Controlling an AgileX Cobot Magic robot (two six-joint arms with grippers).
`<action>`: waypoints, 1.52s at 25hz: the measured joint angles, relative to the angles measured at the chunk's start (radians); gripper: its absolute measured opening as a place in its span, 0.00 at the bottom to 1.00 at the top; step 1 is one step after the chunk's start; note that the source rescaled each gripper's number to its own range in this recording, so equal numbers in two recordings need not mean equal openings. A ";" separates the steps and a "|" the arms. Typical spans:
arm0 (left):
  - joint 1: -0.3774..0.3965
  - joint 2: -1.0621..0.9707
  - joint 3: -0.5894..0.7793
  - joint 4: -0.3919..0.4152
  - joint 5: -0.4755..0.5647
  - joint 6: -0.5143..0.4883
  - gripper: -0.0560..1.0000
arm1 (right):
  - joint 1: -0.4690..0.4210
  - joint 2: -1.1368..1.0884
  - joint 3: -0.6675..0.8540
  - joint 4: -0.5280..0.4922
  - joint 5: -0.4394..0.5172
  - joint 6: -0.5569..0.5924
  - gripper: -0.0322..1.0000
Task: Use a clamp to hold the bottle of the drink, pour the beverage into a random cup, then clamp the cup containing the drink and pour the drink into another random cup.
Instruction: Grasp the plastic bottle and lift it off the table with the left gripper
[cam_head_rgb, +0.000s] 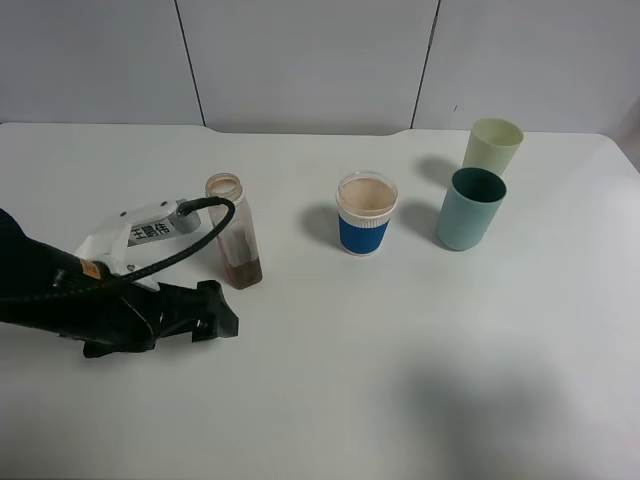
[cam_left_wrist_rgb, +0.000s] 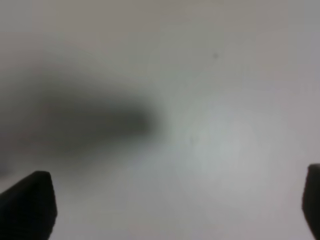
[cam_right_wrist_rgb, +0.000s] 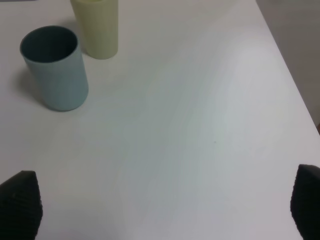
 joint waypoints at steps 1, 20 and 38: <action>-0.005 0.018 0.001 -0.002 -0.024 0.000 1.00 | 0.000 0.000 0.000 0.000 0.000 0.000 1.00; -0.217 0.302 0.005 -0.294 -0.600 0.173 1.00 | 0.000 0.000 0.000 0.000 0.000 0.000 1.00; -0.392 0.469 -0.122 -0.477 -0.813 0.204 1.00 | 0.000 0.000 0.000 0.000 0.000 0.000 1.00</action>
